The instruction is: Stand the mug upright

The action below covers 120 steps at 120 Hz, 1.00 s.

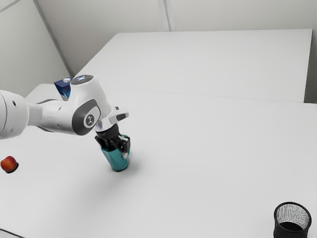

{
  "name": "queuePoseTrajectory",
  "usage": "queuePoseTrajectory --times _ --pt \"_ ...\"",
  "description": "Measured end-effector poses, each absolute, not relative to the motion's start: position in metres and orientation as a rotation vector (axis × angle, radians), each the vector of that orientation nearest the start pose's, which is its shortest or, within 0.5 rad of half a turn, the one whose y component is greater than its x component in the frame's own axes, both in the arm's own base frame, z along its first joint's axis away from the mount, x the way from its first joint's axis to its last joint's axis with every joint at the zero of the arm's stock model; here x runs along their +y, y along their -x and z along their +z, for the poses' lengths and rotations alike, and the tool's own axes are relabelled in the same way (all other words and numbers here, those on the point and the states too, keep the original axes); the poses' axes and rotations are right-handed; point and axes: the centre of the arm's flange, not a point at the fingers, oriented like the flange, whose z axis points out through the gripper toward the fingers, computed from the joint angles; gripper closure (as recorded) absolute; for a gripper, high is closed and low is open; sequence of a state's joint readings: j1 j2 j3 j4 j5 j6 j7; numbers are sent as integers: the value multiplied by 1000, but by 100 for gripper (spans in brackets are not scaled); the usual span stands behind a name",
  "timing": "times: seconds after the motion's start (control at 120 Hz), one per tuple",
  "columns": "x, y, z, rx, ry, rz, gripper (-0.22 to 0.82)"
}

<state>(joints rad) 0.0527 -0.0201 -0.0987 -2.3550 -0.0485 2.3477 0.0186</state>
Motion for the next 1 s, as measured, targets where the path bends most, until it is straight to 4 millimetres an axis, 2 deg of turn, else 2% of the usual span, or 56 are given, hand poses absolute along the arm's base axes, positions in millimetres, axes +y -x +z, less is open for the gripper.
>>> queuePoseTrajectory --times 0.1,0.275,0.767,0.85,1.0 --pt "-25 -499 346 54 3172 -42 39" --pt "-32 -498 356 80 3170 -71 39" --pt "-48 -487 406 136 3158 -183 38" --pt "-51 -486 414 149 3156 -202 33" --pt "-55 -488 432 163 3155 -220 18"
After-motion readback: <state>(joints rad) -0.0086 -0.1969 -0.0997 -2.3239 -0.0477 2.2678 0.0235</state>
